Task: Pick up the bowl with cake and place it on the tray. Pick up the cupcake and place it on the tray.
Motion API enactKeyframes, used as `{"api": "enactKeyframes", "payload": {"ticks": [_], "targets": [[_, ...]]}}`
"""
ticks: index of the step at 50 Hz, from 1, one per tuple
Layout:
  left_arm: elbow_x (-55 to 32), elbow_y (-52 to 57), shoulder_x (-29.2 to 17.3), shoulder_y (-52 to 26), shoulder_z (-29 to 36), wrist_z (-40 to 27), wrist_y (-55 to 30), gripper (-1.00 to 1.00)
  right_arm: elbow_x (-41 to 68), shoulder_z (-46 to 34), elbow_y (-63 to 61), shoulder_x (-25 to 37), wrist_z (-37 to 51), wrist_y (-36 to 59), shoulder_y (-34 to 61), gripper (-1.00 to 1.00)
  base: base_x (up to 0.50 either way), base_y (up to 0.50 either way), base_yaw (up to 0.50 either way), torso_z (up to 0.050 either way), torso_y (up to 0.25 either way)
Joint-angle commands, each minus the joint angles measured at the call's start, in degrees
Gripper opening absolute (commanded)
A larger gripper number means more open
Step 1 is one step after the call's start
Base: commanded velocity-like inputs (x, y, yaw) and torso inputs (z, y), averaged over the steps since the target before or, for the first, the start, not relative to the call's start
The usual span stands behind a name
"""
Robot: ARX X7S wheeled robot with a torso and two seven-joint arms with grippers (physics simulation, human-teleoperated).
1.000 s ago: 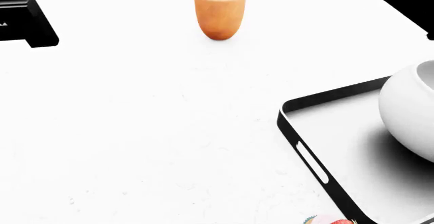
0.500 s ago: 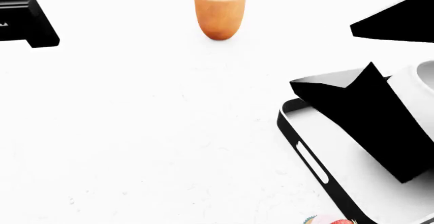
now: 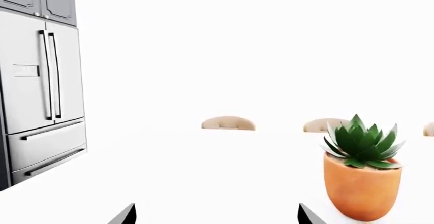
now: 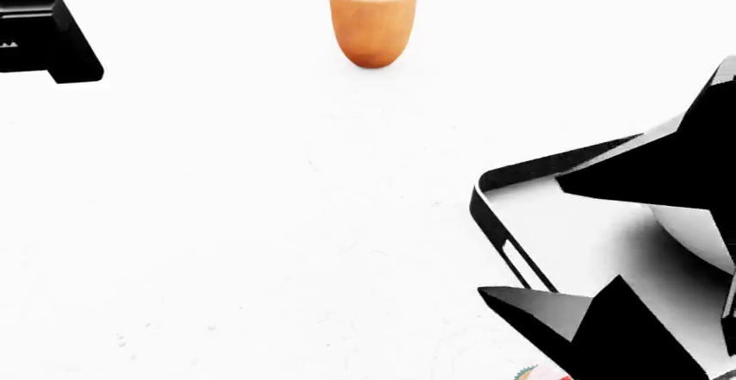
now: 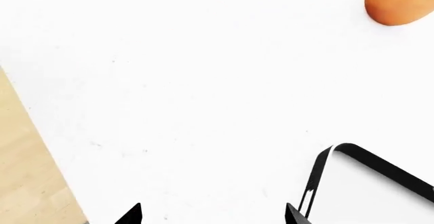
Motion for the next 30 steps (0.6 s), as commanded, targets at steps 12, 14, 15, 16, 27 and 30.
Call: {"api": "enactKeyframes", "payload": {"ticks": [12, 14, 15, 16, 27, 30], "targets": [[0.12, 0.28, -0.17, 0.08, 0.5, 0.01, 0.35, 1.0, 0.03, -7.7, -11.0, 7.06, -6.59, -1.58, 0.0, 1.0, 0.0, 0.0, 0.0, 0.0, 0.0], [0.23, 0.31, -0.15, 0.14, 0.56, 0.07, 0.39, 1.0, 0.03, -8.27, -11.82, 7.62, -7.0, -1.69, 0.0, 1.0, 0.0, 0.0, 0.0, 0.0, 0.0], [0.35, 0.31, -0.13, 0.21, 0.6, 0.14, 0.41, 1.0, 0.03, -8.68, -12.31, 7.92, -7.33, -1.77, 0.0, 1.0, 0.0, 0.0, 0.0, 0.0, 0.0], [0.38, 0.3, -0.14, 0.23, 0.63, 0.15, 0.41, 1.0, 0.03, -8.98, -12.72, 8.16, -7.58, -1.83, 0.0, 1.0, 0.0, 0.0, 0.0, 0.0, 0.0], [0.01, 0.42, -0.32, 0.13, 0.84, -0.06, 0.55, 1.0, 0.03, -11.67, -15.78, 10.64, -8.44, -1.68, 0.0, 1.0, 0.0, 0.0, 0.0, 0.0, 0.0], [0.1, 0.42, -0.32, 0.18, 0.89, 0.0, 0.61, 1.0, 0.03, -12.09, -15.71, 11.25, -7.69, -1.15, 0.0, 1.0, 0.0, 0.0, 0.0, 0.0, 0.0]]}}
